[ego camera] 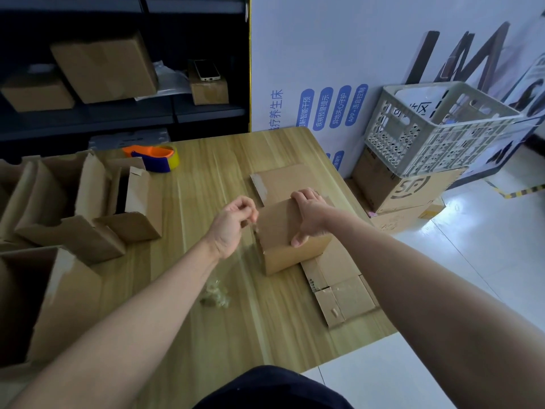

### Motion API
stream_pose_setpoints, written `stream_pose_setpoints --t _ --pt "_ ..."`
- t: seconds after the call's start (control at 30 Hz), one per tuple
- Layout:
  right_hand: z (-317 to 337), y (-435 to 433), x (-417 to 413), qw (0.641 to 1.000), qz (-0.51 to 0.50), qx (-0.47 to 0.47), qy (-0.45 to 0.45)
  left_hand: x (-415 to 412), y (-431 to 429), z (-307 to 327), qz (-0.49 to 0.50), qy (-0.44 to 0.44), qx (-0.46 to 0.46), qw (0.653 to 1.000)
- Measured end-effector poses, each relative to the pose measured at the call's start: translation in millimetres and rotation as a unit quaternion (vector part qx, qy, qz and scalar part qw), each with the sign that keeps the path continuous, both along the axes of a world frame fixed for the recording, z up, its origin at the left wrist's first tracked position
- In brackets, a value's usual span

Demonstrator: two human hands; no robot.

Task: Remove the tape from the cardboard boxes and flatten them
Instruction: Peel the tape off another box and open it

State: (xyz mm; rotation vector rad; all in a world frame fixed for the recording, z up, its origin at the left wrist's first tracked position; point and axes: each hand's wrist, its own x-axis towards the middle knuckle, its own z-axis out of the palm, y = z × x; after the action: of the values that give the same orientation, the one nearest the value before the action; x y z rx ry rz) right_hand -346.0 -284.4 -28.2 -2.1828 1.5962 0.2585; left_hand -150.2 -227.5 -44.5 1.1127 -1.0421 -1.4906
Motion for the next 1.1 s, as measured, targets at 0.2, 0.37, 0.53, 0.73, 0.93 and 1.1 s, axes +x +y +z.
stream_pose_setpoints --t 0.2,0.37,0.53,0.73,0.93,1.1 --pt "4 3 1 1.000 0.011 -0.006 0.023 15 3 -1 0.170 0.241 0.200 0.934" --pt "8 12 24 0.992 0.106 -0.021 0.061 8 3 14 0.193 0.280 0.185 0.922" --pt "19 14 32 0.992 0.106 -0.057 -0.032 4 -11 33 0.170 0.302 0.137 0.928" --pt "14 14 16 0.988 0.064 -0.071 -0.119 -4 -23 30 0.195 0.184 0.121 0.956" --pt "-15 23 -1 0.978 -0.027 -0.020 -0.205 0 -20 4 0.086 -0.188 0.028 0.978" --pt "-19 26 -16 0.975 -0.061 0.010 -0.215 0 -23 6 -0.020 -0.381 -0.001 0.924"
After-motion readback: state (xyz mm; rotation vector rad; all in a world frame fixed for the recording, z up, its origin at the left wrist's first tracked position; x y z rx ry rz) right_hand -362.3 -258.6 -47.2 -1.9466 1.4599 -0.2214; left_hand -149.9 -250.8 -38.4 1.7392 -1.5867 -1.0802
